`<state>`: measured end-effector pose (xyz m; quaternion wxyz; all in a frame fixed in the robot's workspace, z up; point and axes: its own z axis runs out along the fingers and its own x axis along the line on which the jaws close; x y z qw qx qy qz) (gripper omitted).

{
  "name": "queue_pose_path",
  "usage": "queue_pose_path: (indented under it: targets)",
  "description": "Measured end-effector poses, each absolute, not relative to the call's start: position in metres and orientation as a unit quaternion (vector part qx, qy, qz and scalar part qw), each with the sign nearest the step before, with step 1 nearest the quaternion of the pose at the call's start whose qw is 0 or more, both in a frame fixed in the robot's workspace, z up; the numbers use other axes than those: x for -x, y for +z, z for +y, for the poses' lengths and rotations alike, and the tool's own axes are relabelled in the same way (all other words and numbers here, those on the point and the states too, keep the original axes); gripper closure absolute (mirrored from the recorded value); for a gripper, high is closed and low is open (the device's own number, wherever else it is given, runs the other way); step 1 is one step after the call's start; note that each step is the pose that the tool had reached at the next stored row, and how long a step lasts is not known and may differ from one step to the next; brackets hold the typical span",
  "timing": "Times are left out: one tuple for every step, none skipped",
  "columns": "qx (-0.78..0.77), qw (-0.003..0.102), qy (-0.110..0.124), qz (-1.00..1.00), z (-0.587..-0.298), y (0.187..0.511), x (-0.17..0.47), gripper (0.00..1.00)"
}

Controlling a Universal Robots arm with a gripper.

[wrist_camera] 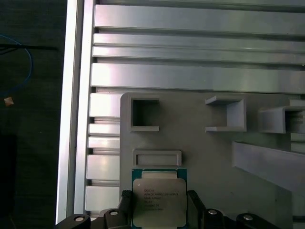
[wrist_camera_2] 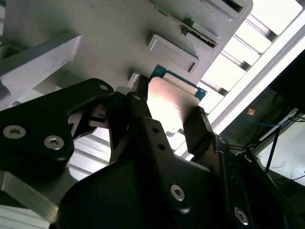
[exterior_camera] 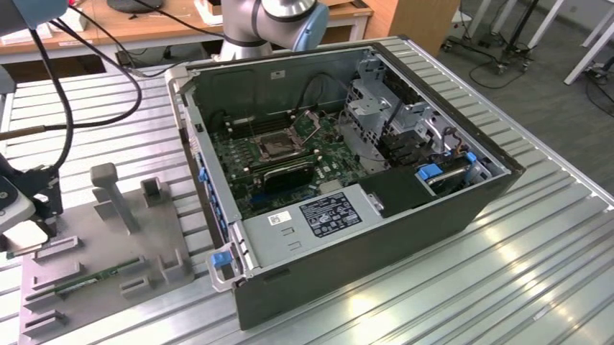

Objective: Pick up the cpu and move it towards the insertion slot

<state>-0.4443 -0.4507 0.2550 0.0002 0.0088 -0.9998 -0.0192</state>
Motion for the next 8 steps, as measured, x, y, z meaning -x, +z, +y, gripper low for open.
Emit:
queue_pose_path:
  targets:
    - [-0.009, 0.000, -0.019, -1.000, -0.4507, 0.2550, 0.4443, 0.46]
    - [-0.009, 0.000, -0.019, -1.000, -0.4507, 0.2550, 0.4443, 0.46]
    - [-0.009, 0.000, -0.019, -1.000, -0.4507, 0.2551, 0.4443, 0.46]
    - [-0.009, 0.000, -0.019, -1.000, -0.4507, 0.2552, 0.4443, 0.46]
    - [-0.009, 0.000, -0.019, -1.000, -0.4507, 0.2553, 0.4443, 0.46]
    - [-0.009, 0.000, -0.019, -1.000, -0.4507, 0.2553, 0.4443, 0.46]
    - [-0.009, 0.000, -0.019, -1.000, -0.4507, 0.2553, 0.4443, 0.46]
    - [-0.009, 0.000, -0.019, -1.000, -0.4507, 0.2553, 0.4443, 0.46]
